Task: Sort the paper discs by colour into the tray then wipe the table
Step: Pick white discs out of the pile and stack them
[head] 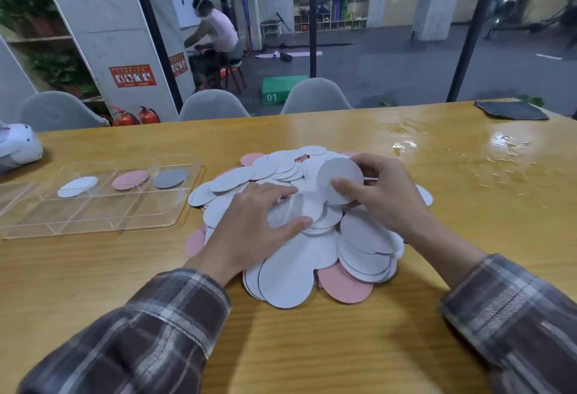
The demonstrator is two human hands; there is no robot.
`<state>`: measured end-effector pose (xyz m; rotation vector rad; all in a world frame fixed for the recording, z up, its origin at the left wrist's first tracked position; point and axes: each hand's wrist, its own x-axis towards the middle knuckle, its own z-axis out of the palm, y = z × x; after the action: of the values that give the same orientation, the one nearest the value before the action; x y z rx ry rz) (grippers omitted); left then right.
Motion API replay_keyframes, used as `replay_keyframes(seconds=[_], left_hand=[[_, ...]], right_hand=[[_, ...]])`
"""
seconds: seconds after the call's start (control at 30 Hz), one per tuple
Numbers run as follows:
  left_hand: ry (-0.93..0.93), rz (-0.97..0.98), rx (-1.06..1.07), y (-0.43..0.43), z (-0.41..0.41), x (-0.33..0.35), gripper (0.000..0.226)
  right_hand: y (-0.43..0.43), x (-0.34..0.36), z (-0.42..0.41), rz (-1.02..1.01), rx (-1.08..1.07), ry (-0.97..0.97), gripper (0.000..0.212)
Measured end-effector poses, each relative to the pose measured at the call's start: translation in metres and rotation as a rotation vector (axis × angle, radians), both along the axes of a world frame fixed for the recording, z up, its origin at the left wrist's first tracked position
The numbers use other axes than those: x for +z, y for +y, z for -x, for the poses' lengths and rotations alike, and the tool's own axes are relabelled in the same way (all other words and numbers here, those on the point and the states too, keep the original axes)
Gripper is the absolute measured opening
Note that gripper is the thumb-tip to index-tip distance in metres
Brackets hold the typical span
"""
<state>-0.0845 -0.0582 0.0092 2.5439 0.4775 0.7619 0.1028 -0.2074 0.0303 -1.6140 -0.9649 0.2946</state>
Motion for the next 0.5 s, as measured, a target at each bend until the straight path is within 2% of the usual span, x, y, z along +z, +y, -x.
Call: replay_keyframes(seconds=[0.07,0.23,0.4,0.5], left_hand=[[-0.009,0.010,0.005,-0.001,0.001,0.003,0.059],[-0.072,0.098,-0.011,-0.001,0.000,0.009,0.059],[-0.235,0.168,0.026,0.002,0.001,0.015,0.026],[-0.309,0.337,-0.005,0.006,0.000,0.017,0.016]], right_hand=[[0.001,0.000,-0.001,-0.012,-0.009,0.015,0.020],[0.001,-0.004,-0.002,0.021,-0.036,-0.027,0.014],[0.002,-0.006,0.002,0.021,-0.016,-0.043,0.008],[0.004,-0.005,0.008,0.011,0.059,0.001,0.011]])
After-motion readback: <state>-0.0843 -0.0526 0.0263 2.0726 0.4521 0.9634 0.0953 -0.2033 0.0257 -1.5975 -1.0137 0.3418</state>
